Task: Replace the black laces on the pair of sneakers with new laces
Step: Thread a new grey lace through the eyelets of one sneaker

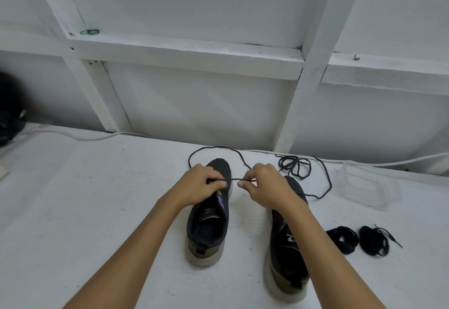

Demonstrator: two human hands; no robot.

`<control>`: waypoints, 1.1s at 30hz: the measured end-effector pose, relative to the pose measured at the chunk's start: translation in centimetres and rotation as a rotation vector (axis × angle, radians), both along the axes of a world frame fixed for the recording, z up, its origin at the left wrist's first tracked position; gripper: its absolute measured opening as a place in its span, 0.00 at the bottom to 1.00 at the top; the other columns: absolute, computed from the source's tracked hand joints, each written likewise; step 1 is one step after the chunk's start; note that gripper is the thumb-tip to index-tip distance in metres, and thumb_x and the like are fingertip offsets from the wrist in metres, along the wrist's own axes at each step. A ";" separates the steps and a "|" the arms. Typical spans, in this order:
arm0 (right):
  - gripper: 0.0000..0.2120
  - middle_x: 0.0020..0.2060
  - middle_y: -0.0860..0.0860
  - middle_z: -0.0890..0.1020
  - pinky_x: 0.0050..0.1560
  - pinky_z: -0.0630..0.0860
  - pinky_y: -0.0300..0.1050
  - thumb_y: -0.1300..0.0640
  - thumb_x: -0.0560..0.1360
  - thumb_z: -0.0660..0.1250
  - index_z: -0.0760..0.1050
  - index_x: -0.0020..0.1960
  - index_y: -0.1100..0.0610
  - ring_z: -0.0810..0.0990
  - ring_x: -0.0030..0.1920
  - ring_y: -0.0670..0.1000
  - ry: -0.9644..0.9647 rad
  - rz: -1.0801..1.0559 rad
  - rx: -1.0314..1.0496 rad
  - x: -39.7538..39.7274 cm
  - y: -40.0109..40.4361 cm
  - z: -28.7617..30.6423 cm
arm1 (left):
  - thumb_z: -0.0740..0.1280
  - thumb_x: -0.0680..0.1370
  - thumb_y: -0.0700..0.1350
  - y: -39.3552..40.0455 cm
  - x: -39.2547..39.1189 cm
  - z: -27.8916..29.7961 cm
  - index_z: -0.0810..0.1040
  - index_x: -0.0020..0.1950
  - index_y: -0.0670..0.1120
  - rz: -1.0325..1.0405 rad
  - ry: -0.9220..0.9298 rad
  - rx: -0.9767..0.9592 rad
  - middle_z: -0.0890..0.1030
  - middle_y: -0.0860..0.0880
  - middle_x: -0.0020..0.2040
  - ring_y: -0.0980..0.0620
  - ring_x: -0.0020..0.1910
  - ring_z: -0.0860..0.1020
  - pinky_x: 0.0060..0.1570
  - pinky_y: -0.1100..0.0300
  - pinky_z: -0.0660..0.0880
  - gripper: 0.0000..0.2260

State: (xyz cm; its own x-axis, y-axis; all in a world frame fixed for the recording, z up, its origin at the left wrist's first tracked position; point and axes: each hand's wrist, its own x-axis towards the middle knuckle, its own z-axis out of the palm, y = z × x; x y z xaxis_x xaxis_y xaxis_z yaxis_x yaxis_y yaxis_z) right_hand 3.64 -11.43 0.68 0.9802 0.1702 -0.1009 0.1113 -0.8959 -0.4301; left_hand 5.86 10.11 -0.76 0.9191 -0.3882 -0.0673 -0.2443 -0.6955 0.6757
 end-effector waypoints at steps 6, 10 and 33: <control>0.12 0.33 0.45 0.80 0.45 0.78 0.49 0.48 0.82 0.62 0.78 0.42 0.45 0.82 0.40 0.52 0.157 -0.043 0.216 -0.7 -2.6 2.7 | 0.67 0.80 0.41 2.1 -0.8 -0.1 0.82 0.53 0.51 0.290 0.148 -0.421 0.85 0.56 0.52 0.63 0.55 0.79 0.62 0.61 0.73 0.07; 0.11 0.30 0.45 0.74 0.36 0.70 0.42 0.49 0.83 0.62 0.80 0.45 0.49 0.75 0.33 0.46 0.128 0.054 0.203 -0.7 -0.7 4.9 | 0.69 0.79 0.46 -0.5 -1.8 1.9 0.73 0.70 0.61 0.043 0.001 -0.332 0.80 0.64 0.60 0.66 0.61 0.75 0.59 0.74 0.69 0.21; 0.13 0.37 0.52 0.81 0.43 0.76 0.48 0.48 0.83 0.61 0.81 0.45 0.49 0.78 0.38 0.53 0.120 0.139 0.165 -0.4 0.6 6.7 | 0.69 0.79 0.43 -1.6 -1.9 4.5 0.85 0.51 0.51 0.041 -0.163 -0.323 0.84 0.58 0.43 0.59 0.43 0.80 0.45 0.65 0.74 0.06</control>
